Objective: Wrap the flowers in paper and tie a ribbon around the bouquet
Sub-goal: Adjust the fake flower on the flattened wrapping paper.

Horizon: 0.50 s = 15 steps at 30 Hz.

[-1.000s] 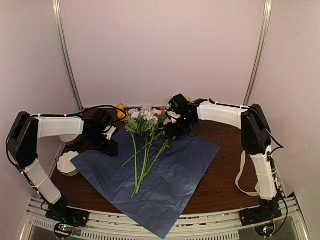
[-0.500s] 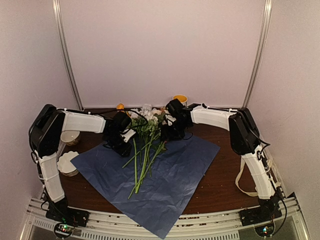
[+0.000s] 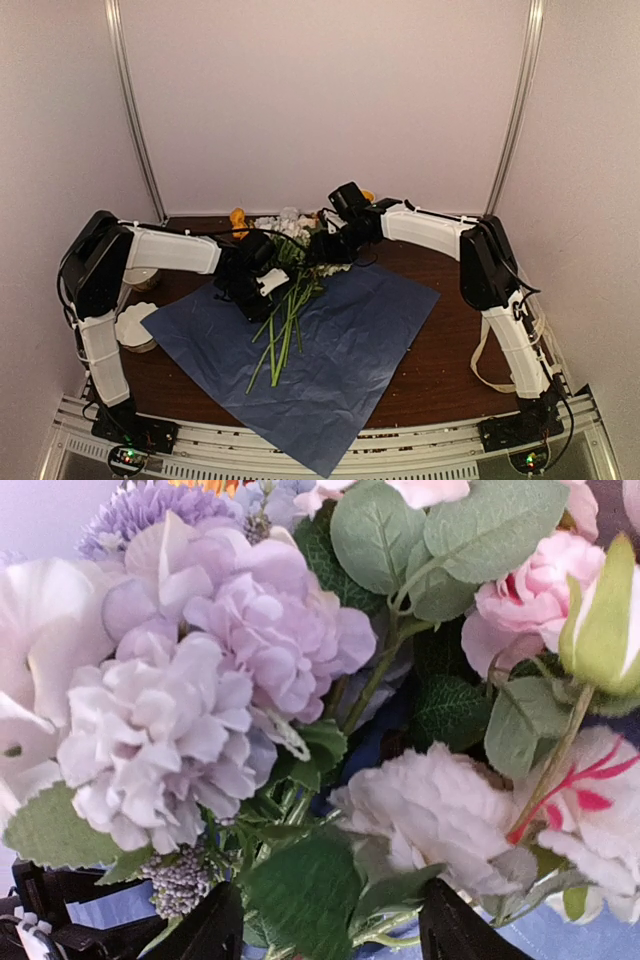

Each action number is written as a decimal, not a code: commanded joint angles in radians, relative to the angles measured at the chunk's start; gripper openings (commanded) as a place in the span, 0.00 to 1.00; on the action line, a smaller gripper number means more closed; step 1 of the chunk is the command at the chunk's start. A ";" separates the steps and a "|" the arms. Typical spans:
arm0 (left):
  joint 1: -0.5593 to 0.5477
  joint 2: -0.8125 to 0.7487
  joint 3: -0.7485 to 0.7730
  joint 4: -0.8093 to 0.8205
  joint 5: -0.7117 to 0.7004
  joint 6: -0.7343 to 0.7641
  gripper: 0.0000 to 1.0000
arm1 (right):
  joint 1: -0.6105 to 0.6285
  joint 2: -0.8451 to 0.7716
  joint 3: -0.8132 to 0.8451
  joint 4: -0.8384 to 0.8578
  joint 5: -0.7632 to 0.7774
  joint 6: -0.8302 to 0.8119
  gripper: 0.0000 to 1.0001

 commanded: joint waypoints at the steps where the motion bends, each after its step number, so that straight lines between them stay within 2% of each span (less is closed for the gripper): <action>1: -0.020 -0.069 -0.023 0.003 0.024 0.066 0.40 | -0.010 -0.041 0.027 -0.034 0.062 -0.027 0.61; 6: -0.021 -0.056 -0.003 -0.024 0.045 0.074 0.44 | -0.012 -0.187 -0.057 -0.106 0.170 -0.105 0.64; 11: -0.021 -0.042 0.008 -0.036 0.072 0.101 0.47 | -0.011 -0.418 -0.245 -0.139 0.284 -0.153 0.69; 12: -0.021 -0.038 0.010 -0.037 0.077 0.109 0.47 | -0.009 -0.471 -0.288 -0.143 0.334 -0.162 0.86; 13: -0.021 -0.034 0.011 -0.036 0.083 0.118 0.47 | -0.007 -0.524 -0.334 -0.155 0.414 -0.171 0.98; 15: -0.022 -0.030 0.014 -0.038 0.084 0.131 0.47 | 0.000 -0.615 -0.405 -0.203 0.617 -0.191 1.00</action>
